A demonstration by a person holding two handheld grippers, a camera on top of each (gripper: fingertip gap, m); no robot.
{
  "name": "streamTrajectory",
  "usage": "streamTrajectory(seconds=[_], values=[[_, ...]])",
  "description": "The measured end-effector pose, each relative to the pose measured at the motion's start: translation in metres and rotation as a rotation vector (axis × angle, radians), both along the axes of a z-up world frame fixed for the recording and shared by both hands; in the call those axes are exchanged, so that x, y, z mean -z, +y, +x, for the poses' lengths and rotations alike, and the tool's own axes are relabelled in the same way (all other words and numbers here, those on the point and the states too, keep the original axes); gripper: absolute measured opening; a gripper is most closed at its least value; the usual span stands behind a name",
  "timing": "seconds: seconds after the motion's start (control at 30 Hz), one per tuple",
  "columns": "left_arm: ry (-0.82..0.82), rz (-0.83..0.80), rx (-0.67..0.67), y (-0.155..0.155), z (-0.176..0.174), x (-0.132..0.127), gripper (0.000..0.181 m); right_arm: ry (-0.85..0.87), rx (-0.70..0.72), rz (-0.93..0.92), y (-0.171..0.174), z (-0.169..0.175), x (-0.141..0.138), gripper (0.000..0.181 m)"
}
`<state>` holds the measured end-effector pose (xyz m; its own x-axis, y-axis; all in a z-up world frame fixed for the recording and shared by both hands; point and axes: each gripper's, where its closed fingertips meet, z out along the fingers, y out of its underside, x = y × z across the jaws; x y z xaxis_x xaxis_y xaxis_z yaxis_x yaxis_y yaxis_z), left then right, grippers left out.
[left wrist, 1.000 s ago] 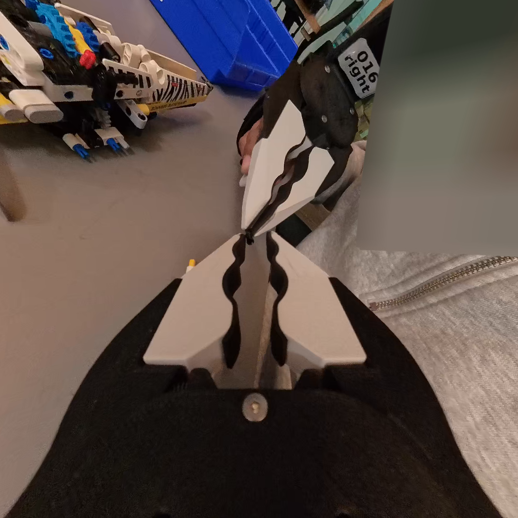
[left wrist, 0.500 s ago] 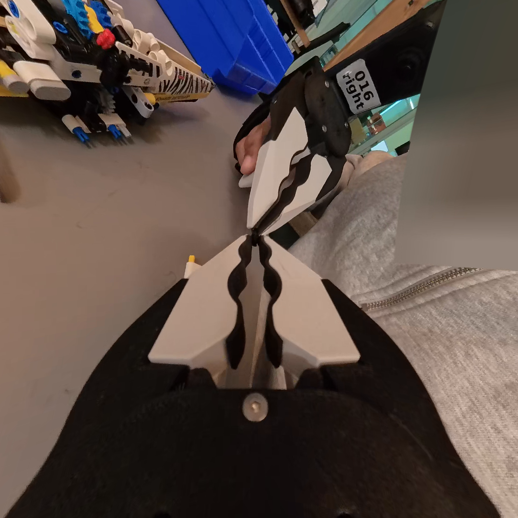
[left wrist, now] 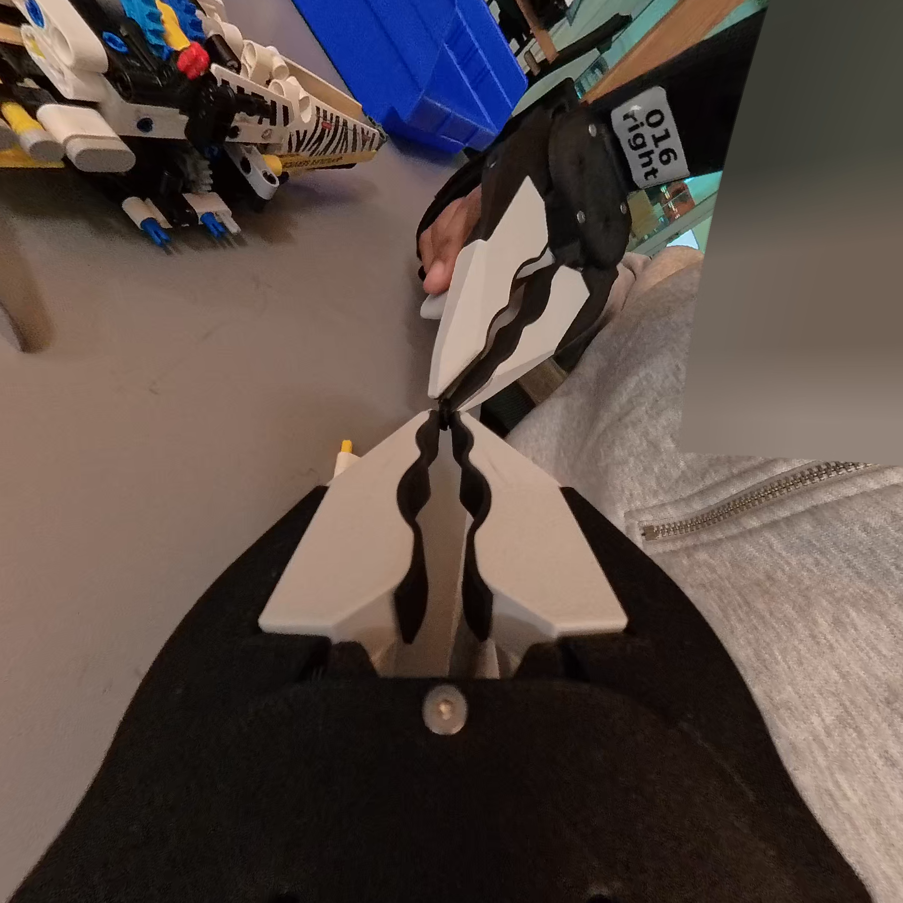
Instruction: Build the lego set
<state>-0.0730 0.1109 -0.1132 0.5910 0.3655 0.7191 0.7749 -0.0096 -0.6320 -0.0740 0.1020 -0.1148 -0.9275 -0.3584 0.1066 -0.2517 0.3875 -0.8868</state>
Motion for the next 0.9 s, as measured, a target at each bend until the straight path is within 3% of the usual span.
streamTrajectory(seconds=[0.9], values=[[0.009, -0.055, -0.010, 0.0004, -0.0021, 0.0048, 0.003, 0.143, 0.009, 0.028, -0.0041, -0.0047, 0.0082, 0.002]])
